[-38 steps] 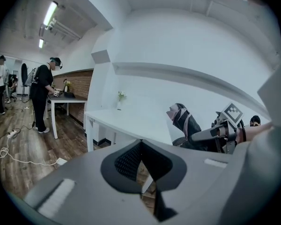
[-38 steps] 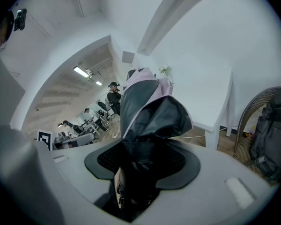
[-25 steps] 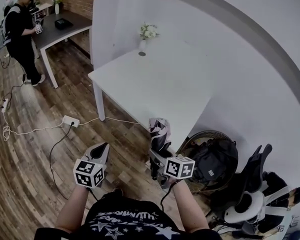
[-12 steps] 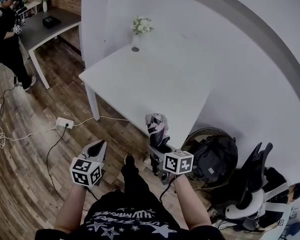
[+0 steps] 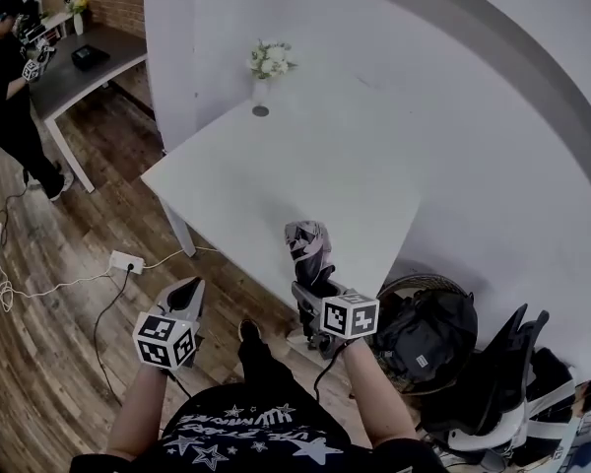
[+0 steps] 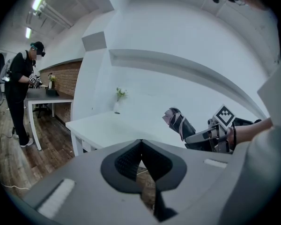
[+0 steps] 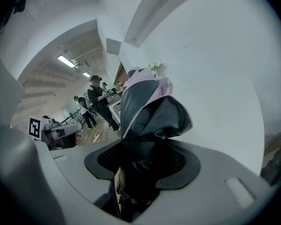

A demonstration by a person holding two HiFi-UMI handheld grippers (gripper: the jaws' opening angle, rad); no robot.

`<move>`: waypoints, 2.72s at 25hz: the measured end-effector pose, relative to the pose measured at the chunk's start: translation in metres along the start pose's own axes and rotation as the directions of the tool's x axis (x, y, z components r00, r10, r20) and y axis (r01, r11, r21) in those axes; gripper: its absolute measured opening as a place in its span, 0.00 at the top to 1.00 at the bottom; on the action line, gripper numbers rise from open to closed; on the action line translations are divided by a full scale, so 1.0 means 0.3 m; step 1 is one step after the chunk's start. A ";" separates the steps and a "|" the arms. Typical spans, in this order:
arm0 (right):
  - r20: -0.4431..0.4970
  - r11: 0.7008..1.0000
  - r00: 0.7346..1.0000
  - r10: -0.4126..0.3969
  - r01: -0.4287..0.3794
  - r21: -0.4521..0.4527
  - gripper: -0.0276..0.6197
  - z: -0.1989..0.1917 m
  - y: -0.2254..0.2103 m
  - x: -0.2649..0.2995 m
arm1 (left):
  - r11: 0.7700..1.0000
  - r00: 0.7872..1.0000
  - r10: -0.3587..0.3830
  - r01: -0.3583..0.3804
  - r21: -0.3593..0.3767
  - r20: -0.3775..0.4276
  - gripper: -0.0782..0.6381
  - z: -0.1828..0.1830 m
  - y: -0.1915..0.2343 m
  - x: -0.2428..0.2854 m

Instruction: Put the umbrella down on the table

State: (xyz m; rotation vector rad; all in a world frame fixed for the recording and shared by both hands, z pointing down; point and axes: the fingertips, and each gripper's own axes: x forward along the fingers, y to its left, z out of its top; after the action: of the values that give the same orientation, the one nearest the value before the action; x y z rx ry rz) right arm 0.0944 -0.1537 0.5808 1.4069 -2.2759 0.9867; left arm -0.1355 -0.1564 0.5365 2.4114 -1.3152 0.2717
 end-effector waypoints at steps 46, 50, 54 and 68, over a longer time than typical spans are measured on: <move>-0.349 0.769 0.874 -0.338 0.043 -0.638 0.59 0.293 -0.615 0.502 | 0.997 0.987 0.063 -0.068 -0.027 -0.150 0.89 0.160 0.141 0.681; -0.362 0.766 0.871 -0.331 0.024 -0.643 0.58 0.287 -0.619 0.506 | 0.998 0.986 0.058 -0.063 -0.027 -0.156 0.89 0.158 0.143 0.681; -0.365 0.771 0.871 -0.329 0.024 -0.636 0.57 0.288 -0.623 0.510 | 0.998 0.985 0.048 -0.053 -0.028 -0.165 0.89 0.146 0.138 0.675; -0.231 0.789 0.913 -0.337 0.140 -0.598 0.53 0.356 -0.599 0.440 | 0.998 0.991 0.038 -0.043 -0.039 -0.127 0.89 0.132 0.122 0.586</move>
State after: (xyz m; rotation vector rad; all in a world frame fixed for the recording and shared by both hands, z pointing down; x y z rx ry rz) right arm 0.1986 -0.3672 0.6494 1.1252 -1.8543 0.3580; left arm -0.0710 -0.3255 0.5694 2.2949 -1.3011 0.3969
